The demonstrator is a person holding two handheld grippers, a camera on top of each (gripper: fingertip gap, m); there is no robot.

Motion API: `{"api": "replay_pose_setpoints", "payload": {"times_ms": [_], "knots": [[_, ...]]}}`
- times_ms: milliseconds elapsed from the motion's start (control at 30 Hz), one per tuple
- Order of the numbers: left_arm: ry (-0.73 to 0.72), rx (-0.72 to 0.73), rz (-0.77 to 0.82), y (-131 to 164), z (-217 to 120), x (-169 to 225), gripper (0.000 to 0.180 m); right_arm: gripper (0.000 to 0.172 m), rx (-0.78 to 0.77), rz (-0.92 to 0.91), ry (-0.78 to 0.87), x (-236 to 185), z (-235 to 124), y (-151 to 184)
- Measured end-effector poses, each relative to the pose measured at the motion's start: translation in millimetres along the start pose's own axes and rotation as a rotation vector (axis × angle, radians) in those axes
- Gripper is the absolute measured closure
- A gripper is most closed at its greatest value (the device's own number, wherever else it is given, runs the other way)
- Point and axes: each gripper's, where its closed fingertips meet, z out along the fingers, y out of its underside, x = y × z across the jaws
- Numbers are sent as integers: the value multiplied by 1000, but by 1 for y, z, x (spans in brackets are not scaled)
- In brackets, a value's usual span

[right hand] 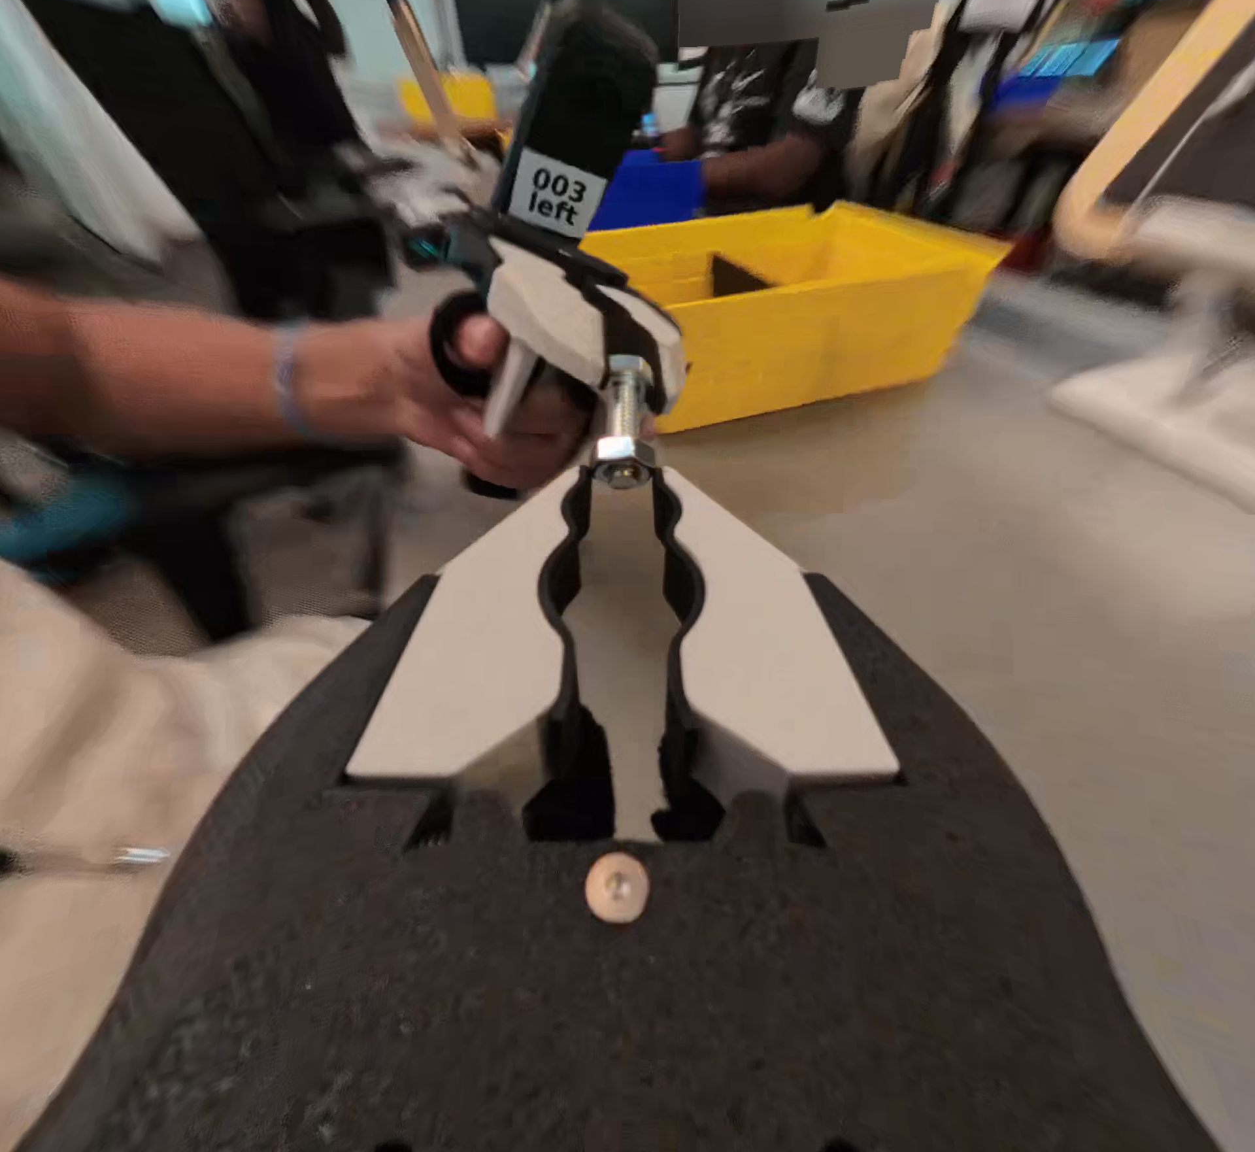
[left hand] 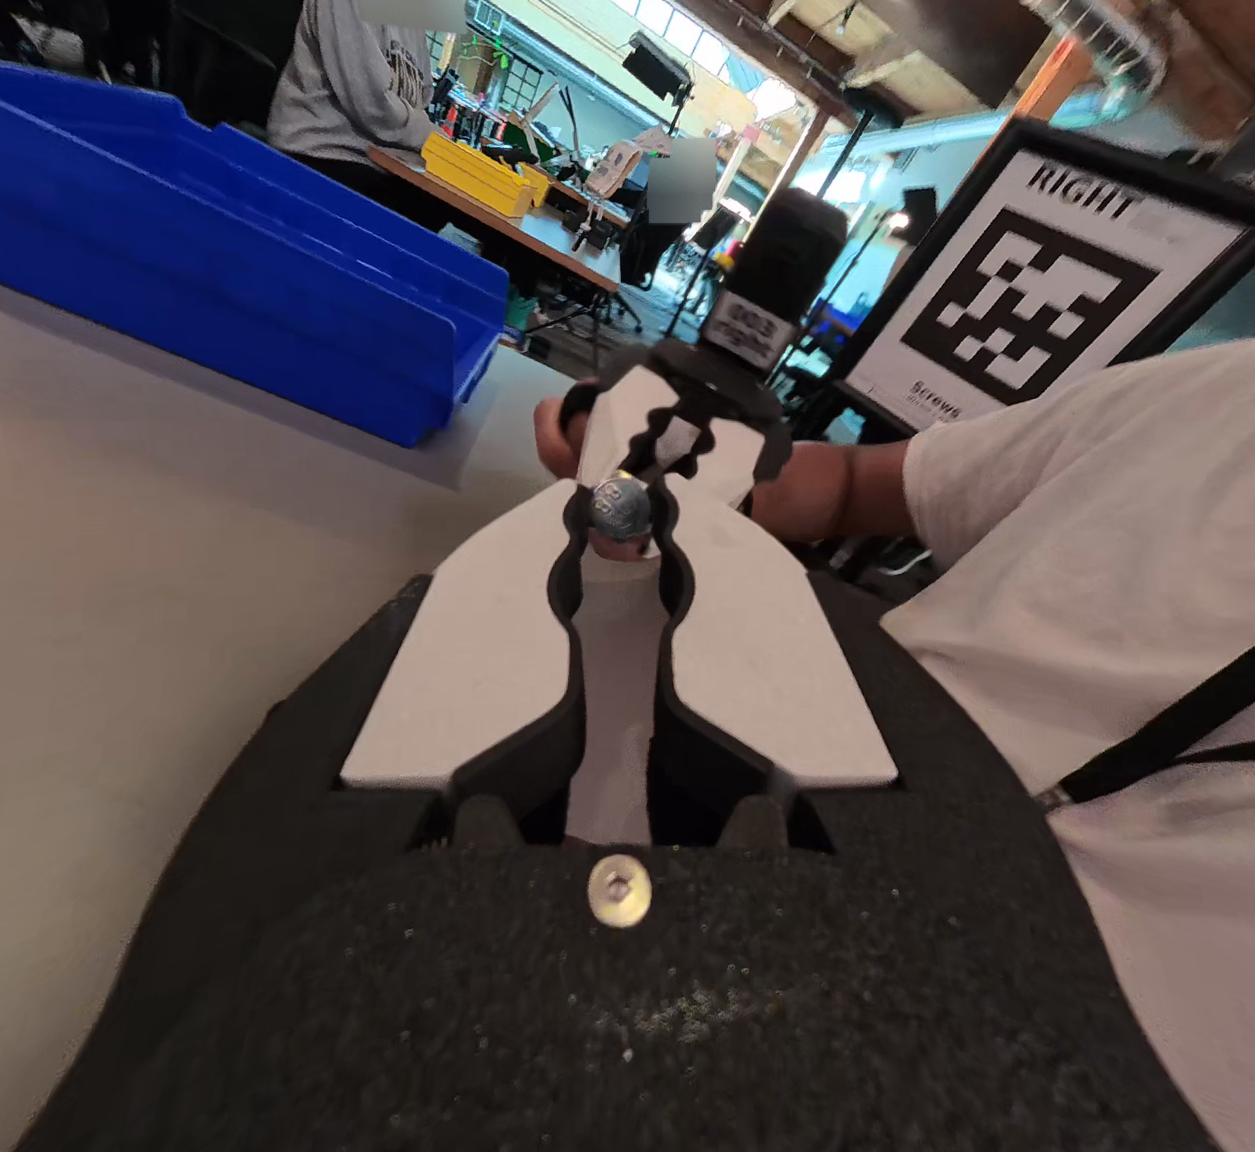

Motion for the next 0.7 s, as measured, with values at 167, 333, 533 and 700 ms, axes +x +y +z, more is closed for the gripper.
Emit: {"api": "replay_pose_setpoints", "payload": {"times_ms": [167,333,533,700], "knots": [[-25,-33,145,3,3,6,163,154,29,701,-344,-15,3,6],[-40,-10,148,0,3,8,163,153,19,630,-316,-18,5,7],[2,79,-15,-12,-5,2,163,122,-154,-262,138,15,-1,24],[51,50,-139,-2,3,2,164,129,-128,-1340,521,7,-13,-6]]}}
